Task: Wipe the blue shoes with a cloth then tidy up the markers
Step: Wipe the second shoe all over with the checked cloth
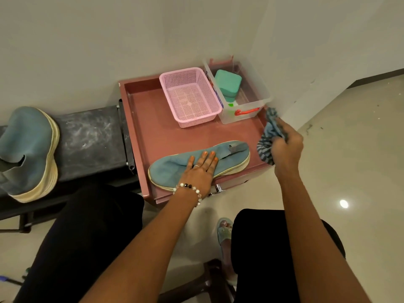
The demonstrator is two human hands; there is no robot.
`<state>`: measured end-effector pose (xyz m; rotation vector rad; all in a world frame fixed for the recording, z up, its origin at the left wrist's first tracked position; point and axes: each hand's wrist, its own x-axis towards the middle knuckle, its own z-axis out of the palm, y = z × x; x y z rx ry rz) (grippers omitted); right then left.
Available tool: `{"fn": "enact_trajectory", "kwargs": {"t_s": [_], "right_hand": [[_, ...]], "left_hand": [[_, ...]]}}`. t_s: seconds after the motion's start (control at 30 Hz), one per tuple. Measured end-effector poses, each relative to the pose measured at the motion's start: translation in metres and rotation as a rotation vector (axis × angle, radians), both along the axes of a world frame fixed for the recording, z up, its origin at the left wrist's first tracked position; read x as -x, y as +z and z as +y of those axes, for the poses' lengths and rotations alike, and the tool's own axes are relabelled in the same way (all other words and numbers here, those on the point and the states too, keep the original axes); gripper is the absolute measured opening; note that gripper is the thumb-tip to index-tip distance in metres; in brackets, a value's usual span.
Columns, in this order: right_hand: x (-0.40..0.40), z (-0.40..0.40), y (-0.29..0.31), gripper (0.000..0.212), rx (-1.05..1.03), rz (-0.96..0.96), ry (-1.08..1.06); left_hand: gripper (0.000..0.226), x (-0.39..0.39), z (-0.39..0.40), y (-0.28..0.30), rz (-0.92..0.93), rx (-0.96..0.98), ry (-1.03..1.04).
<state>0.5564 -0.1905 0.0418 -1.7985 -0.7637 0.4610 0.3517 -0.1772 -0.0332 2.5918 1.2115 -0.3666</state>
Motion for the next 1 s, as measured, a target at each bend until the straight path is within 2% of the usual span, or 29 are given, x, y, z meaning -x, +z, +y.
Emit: {"fn": "enact_trajectory", "kwargs": {"t_s": [0.07,0.13,0.2,0.23,0.33,0.43,0.47,0.53,0.57,0.63,0.67,0.77,0.83,0.9,1.0], "right_hand": [[0.013,0.018,-0.003,0.049,0.152,-0.461,0.391],[0.028,0.036,-0.01,0.051,0.503,-0.884,0.767],[0.033,0.035,-0.016,0.048,0.766,-1.026,0.886],[0.03,0.027,-0.019,0.049,0.754,-1.01,0.868],[0.011,-0.006,-0.027,0.054,0.514,-0.911,0.788],[0.002,-0.005,-0.034,0.049,0.538,-0.848,0.823],[0.005,0.0,-0.032,0.043,0.527,-0.733,0.725],[0.01,0.013,-0.022,0.032,0.443,-0.471,0.374],[0.012,0.021,-0.016,0.03,0.424,-0.418,0.188],[0.02,0.034,-0.008,0.027,0.472,-0.548,-0.006],[0.027,0.042,-0.008,0.027,0.495,-0.646,0.047],[0.052,0.053,-0.022,0.028,0.706,-0.82,0.579],[0.053,0.045,-0.029,0.032,0.832,-0.965,0.786],[0.032,0.036,-0.024,0.035,0.81,-1.067,0.819],[0.021,0.035,-0.027,0.034,0.816,-1.105,0.647]], "left_hand": [[0.068,-0.001,-0.001,0.0,-0.003,0.008,0.011],[0.067,-0.001,-0.001,0.001,-0.002,0.033,0.018],[0.067,-0.001,-0.001,0.001,-0.002,0.052,0.036],[0.067,-0.001,-0.002,0.0,-0.007,0.051,0.051],[0.071,-0.002,-0.003,-0.001,-0.034,0.054,0.086],[0.073,-0.002,-0.004,0.0,-0.036,0.063,0.086],[0.073,-0.003,-0.004,0.0,-0.036,0.062,0.08],[0.071,-0.003,-0.004,0.0,-0.041,0.057,0.075],[0.071,-0.002,-0.004,0.0,-0.044,0.054,0.075],[0.071,-0.002,-0.004,0.001,-0.051,0.069,0.068],[0.072,-0.002,-0.004,0.0,-0.052,0.073,0.064],[0.071,0.0,-0.003,-0.001,-0.048,0.07,0.062],[0.068,0.001,-0.001,-0.001,-0.045,0.07,0.051],[0.066,0.001,-0.001,-0.002,-0.054,0.063,0.058],[0.066,0.001,-0.002,-0.004,-0.072,0.064,0.069]]}}
